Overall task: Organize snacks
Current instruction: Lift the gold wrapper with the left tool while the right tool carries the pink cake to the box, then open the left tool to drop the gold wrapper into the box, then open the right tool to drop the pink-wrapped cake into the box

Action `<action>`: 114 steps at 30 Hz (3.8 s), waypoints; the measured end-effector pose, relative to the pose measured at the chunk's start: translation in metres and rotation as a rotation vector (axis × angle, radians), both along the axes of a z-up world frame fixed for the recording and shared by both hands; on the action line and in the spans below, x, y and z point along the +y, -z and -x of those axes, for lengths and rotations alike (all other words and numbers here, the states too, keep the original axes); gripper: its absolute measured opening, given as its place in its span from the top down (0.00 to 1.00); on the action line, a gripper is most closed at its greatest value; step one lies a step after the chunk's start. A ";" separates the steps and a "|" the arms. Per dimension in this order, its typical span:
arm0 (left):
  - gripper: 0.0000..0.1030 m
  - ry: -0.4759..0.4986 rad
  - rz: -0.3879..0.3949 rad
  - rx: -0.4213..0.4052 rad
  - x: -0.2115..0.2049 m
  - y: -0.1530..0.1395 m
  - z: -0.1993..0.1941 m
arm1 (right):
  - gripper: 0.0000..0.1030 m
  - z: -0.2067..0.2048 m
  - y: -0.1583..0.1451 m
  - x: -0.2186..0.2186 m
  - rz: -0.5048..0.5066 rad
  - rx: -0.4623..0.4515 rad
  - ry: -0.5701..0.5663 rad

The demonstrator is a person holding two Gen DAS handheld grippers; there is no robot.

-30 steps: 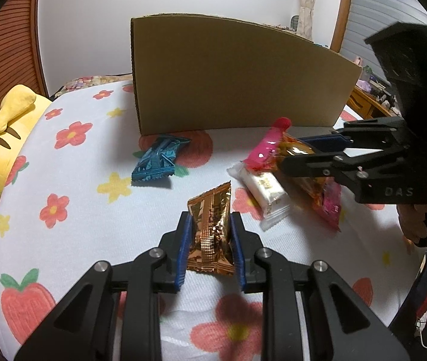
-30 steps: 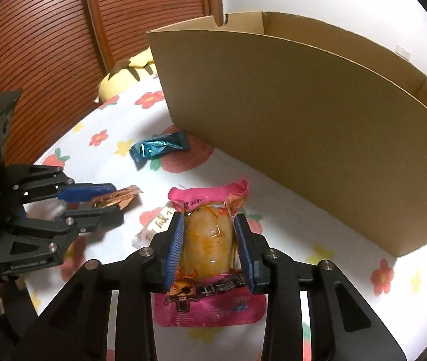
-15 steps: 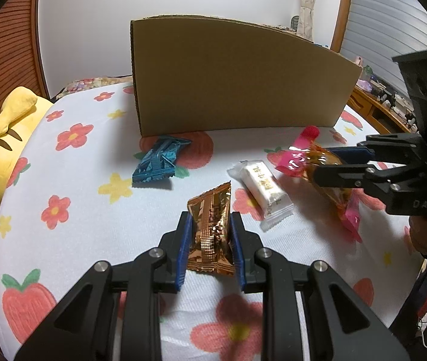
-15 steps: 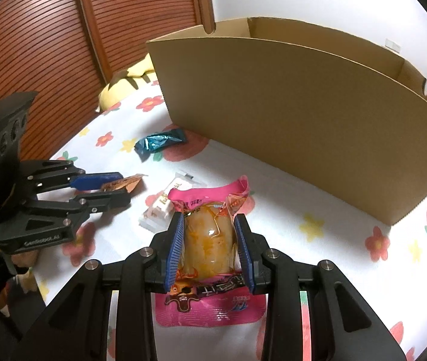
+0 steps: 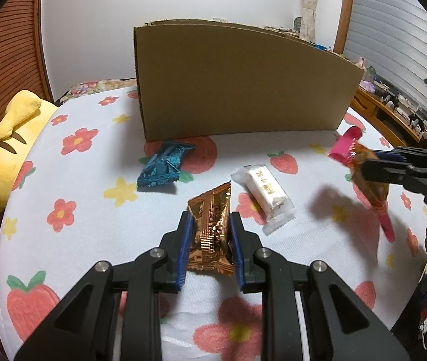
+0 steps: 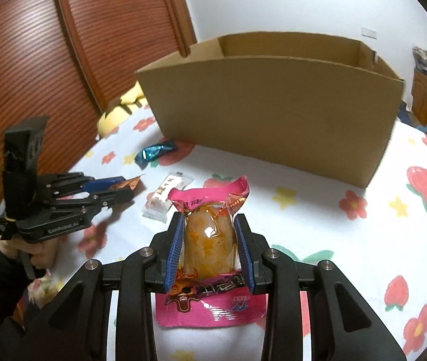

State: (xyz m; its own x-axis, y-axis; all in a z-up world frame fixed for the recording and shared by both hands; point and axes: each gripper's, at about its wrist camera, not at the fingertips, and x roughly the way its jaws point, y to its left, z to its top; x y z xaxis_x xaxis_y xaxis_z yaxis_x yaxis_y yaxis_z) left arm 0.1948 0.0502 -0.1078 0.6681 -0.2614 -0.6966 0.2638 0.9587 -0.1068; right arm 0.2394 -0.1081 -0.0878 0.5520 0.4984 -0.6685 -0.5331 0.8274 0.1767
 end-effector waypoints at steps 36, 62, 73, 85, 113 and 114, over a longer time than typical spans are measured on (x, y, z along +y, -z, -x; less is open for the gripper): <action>0.78 0.078 -0.047 -0.235 -0.041 -0.137 -0.077 | 0.68 -0.034 -0.100 -0.017 -0.049 -0.254 -0.007; 0.71 0.035 -0.078 -0.154 -0.048 -0.109 -0.150 | 0.68 -0.115 -0.116 -0.030 -0.002 -0.309 0.093; 0.59 0.022 -0.063 -0.159 -0.043 -0.109 -0.143 | 0.67 -0.149 -0.088 -0.029 0.078 -0.264 0.170; 0.51 0.015 -0.071 -0.171 -0.045 -0.109 -0.132 | 0.67 -0.155 -0.068 -0.020 0.153 -0.220 0.169; 0.47 0.007 -0.063 -0.194 -0.036 -0.122 -0.100 | 0.53 -0.119 -0.087 -0.009 0.106 -0.228 0.128; 0.46 0.006 -0.064 -0.196 -0.035 -0.122 -0.096 | 0.51 -0.112 -0.090 -0.007 0.099 -0.231 0.126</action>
State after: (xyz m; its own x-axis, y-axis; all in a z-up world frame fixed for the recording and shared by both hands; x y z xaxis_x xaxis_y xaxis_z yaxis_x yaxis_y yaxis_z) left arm 0.2907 0.0151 0.0144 0.7909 -0.2253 -0.5689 0.2793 0.9602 0.0080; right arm 0.3513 -0.1153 0.0027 0.7491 0.3550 -0.5593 -0.4417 0.8969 -0.0224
